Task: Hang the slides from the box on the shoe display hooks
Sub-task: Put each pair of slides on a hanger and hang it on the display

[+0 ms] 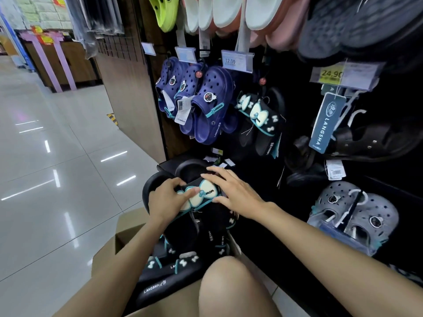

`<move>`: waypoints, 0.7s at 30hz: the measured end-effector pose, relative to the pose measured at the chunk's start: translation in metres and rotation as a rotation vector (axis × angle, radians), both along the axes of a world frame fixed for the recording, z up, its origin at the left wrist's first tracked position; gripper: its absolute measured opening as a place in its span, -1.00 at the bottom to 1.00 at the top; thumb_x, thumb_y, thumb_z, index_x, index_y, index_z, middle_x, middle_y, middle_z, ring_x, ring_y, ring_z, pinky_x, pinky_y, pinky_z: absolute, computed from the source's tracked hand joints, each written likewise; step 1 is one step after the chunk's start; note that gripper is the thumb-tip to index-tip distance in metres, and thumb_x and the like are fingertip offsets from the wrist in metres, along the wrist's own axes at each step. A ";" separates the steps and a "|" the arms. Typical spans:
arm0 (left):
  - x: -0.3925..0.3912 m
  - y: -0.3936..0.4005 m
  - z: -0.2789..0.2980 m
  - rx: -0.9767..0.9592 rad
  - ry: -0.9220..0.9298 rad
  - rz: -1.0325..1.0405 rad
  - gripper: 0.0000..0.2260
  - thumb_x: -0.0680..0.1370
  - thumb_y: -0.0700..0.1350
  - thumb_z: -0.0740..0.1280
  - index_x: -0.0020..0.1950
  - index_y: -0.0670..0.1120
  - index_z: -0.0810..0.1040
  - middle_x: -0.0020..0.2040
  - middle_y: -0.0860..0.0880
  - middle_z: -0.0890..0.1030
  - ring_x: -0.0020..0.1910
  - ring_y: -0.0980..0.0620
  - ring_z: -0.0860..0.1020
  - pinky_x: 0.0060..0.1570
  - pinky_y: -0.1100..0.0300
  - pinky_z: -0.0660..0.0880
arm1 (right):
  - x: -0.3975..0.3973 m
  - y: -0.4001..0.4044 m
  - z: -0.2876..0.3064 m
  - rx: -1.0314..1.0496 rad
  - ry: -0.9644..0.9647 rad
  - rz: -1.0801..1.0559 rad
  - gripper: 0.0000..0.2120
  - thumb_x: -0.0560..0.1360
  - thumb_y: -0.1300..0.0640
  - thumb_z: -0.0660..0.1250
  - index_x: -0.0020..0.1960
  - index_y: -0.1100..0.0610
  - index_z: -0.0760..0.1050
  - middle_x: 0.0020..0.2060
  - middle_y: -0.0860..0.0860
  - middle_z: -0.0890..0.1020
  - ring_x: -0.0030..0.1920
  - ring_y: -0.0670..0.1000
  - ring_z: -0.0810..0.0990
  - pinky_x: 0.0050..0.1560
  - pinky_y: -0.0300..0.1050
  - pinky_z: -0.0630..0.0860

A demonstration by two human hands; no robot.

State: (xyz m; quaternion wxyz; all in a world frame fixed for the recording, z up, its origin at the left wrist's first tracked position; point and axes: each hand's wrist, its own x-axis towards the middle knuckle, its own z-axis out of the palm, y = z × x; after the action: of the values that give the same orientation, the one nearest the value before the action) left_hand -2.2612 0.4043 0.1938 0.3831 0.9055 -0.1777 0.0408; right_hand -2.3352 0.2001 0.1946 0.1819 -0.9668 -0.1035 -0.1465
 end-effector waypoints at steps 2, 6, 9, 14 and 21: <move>-0.005 -0.016 0.002 0.007 0.008 -0.001 -0.65 0.38 0.31 0.42 -0.06 0.07 0.57 -0.16 0.12 0.58 -0.12 0.07 0.56 0.01 0.02 0.48 | -0.013 -0.019 0.001 0.043 0.008 -0.053 -0.36 0.52 0.07 0.43 0.53 -0.09 0.26 0.49 -0.19 0.22 0.46 -0.08 0.25 0.29 0.03 0.50; -0.011 -0.047 0.011 0.032 0.014 -0.052 -0.62 0.35 0.34 0.44 -0.10 0.06 0.56 -0.22 0.11 0.56 -0.18 0.04 0.55 -0.13 0.07 0.42 | -0.043 -0.057 -0.008 0.137 0.045 -0.189 -0.44 0.56 0.06 0.38 0.50 -0.11 0.28 0.39 -0.19 0.34 0.37 -0.08 0.35 0.33 -0.04 0.44; -0.017 -0.074 0.017 0.058 0.015 -0.104 -0.61 0.35 0.34 0.43 -0.15 0.04 0.54 -0.30 0.08 0.56 -0.23 0.03 0.55 -0.16 0.08 0.38 | -0.064 -0.082 -0.025 0.176 0.086 -0.303 -0.51 0.59 0.04 0.33 0.49 -0.07 0.30 0.36 -0.15 0.41 0.35 -0.06 0.39 0.33 -0.05 0.43; -0.036 -0.114 0.016 0.106 0.068 -0.131 -0.62 0.38 0.31 0.42 -0.17 0.02 0.51 -0.34 0.05 0.55 -0.25 0.04 0.53 -0.11 0.06 0.34 | -0.093 -0.101 -0.065 0.356 0.135 -0.457 -0.61 0.58 0.07 0.33 0.39 -0.01 0.41 0.17 -0.09 0.54 0.24 -0.04 0.49 0.25 -0.02 0.46; -0.075 -0.125 -0.031 0.115 0.115 -0.135 -0.56 0.35 0.38 0.39 -0.05 0.05 0.54 -0.19 0.09 0.56 -0.16 0.06 0.55 -0.27 0.13 0.36 | -0.133 -0.089 -0.138 0.653 0.220 -0.602 -0.72 0.57 0.12 0.36 0.27 0.06 0.48 -0.01 -0.08 0.60 0.04 -0.06 0.59 0.12 -0.11 0.54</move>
State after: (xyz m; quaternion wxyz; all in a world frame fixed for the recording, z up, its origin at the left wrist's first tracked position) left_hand -2.3358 0.2791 0.1631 0.3421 0.9128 -0.2178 -0.0474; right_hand -2.4680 0.1107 0.0565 0.4364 -0.8556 0.2537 -0.1143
